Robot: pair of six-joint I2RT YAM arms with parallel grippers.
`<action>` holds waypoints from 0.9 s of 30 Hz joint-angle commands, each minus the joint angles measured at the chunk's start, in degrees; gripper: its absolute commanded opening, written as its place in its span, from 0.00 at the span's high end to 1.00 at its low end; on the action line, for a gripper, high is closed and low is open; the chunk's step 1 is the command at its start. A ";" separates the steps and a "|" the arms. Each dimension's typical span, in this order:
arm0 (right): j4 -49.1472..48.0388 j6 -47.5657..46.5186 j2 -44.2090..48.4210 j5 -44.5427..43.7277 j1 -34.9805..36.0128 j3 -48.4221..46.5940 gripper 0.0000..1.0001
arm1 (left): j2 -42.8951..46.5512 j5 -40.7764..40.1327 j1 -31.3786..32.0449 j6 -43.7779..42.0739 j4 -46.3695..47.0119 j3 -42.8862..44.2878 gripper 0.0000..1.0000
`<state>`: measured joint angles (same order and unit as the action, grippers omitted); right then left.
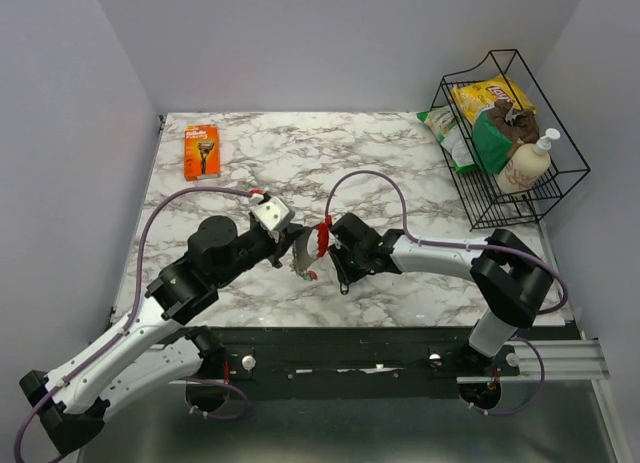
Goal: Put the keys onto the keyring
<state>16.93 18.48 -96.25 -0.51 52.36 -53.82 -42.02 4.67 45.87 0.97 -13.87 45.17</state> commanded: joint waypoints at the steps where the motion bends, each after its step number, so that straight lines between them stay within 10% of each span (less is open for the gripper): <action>1: 2.93 1.29 -2.01 -4.93 0.64 -2.34 0.63 | 3.35 -2.64 0.19 1.05 1.65 -1.04 1.00; 11: 1.80 1.91 -0.61 -7.39 0.64 -1.29 0.99 | 3.35 -1.33 0.10 1.31 1.65 -1.22 1.00; 27: -1.28 -1.43 9.24 -8.45 0.55 4.26 1.00 | 2.12 -0.89 0.10 1.22 1.56 -1.31 1.00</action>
<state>17.19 18.39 -88.20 -7.03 52.56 -50.39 -39.59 3.68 45.89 1.78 -13.87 43.94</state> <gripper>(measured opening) 0.010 0.011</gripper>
